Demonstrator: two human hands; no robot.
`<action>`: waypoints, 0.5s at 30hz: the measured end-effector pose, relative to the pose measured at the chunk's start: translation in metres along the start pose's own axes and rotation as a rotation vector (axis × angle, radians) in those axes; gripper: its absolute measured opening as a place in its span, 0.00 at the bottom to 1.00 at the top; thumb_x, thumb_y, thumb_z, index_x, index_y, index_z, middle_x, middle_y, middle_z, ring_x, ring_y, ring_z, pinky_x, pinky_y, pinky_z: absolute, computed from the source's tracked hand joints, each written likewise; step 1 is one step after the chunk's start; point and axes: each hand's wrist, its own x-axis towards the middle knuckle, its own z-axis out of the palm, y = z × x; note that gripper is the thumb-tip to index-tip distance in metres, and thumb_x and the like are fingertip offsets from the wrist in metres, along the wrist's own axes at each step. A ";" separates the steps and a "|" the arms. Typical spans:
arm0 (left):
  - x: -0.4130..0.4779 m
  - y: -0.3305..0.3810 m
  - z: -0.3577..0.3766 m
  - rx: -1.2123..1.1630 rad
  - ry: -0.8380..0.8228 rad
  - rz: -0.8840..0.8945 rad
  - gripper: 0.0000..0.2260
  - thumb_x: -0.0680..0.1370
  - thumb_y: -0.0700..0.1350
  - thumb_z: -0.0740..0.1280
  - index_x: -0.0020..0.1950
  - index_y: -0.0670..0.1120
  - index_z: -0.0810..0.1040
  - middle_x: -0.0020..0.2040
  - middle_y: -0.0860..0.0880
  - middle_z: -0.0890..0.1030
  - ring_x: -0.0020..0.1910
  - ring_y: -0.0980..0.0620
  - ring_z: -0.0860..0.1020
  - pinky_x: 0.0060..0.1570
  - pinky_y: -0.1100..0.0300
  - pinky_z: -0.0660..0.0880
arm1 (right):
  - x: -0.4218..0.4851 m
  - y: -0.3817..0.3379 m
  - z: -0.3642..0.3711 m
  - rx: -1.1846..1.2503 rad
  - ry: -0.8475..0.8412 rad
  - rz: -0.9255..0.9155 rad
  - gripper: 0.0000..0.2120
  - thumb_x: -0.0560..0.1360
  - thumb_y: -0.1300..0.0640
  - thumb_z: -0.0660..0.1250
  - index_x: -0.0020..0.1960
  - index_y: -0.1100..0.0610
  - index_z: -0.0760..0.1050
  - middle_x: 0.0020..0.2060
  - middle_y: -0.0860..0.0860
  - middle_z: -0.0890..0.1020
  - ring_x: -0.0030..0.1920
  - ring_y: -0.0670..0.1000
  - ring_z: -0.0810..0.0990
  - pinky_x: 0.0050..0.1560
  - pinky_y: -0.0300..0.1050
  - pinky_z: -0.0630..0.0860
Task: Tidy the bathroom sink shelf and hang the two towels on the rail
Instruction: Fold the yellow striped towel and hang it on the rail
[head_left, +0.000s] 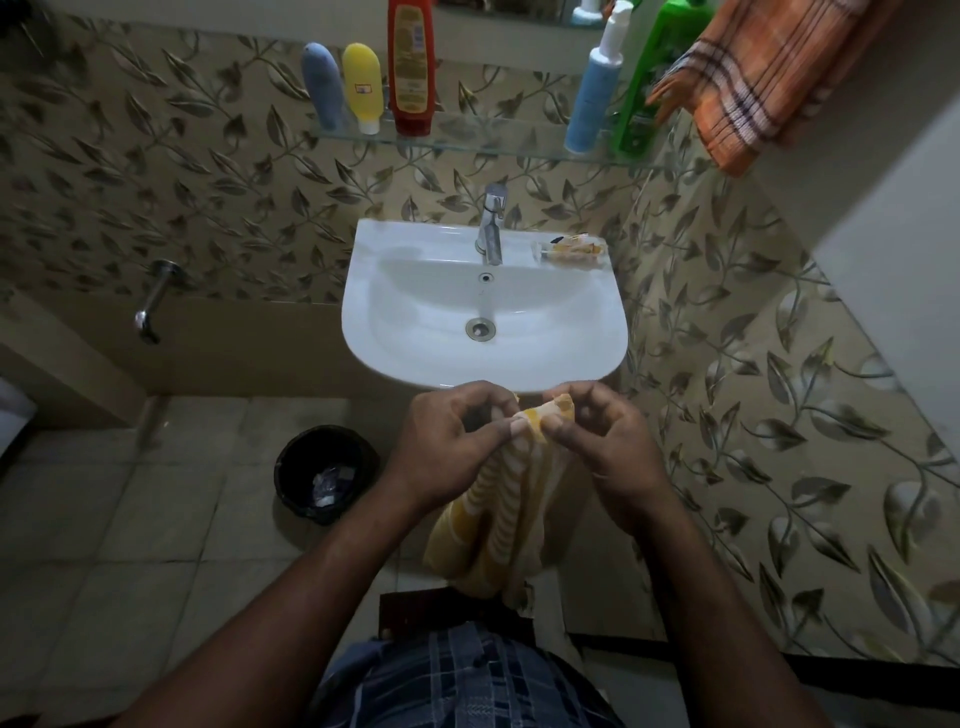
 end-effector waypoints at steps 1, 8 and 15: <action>0.000 -0.001 0.000 -0.005 -0.004 -0.013 0.02 0.77 0.46 0.76 0.46 0.51 0.85 0.38 0.57 0.83 0.37 0.57 0.82 0.38 0.56 0.80 | 0.000 0.001 -0.002 0.001 0.013 0.007 0.07 0.77 0.66 0.74 0.54 0.59 0.82 0.44 0.53 0.86 0.45 0.51 0.83 0.48 0.47 0.80; 0.003 -0.004 0.005 -0.136 0.006 -0.100 0.04 0.79 0.47 0.71 0.46 0.51 0.85 0.43 0.54 0.85 0.44 0.54 0.83 0.46 0.53 0.81 | -0.002 -0.001 0.004 0.093 0.111 0.007 0.04 0.81 0.66 0.69 0.52 0.59 0.81 0.40 0.56 0.85 0.39 0.51 0.82 0.41 0.44 0.79; 0.009 -0.002 0.009 -0.292 0.089 -0.188 0.12 0.78 0.38 0.73 0.54 0.55 0.84 0.47 0.47 0.88 0.48 0.50 0.86 0.47 0.54 0.82 | -0.004 -0.018 0.015 -0.134 -0.047 -0.098 0.04 0.75 0.64 0.77 0.48 0.61 0.84 0.46 0.56 0.88 0.49 0.59 0.88 0.52 0.55 0.84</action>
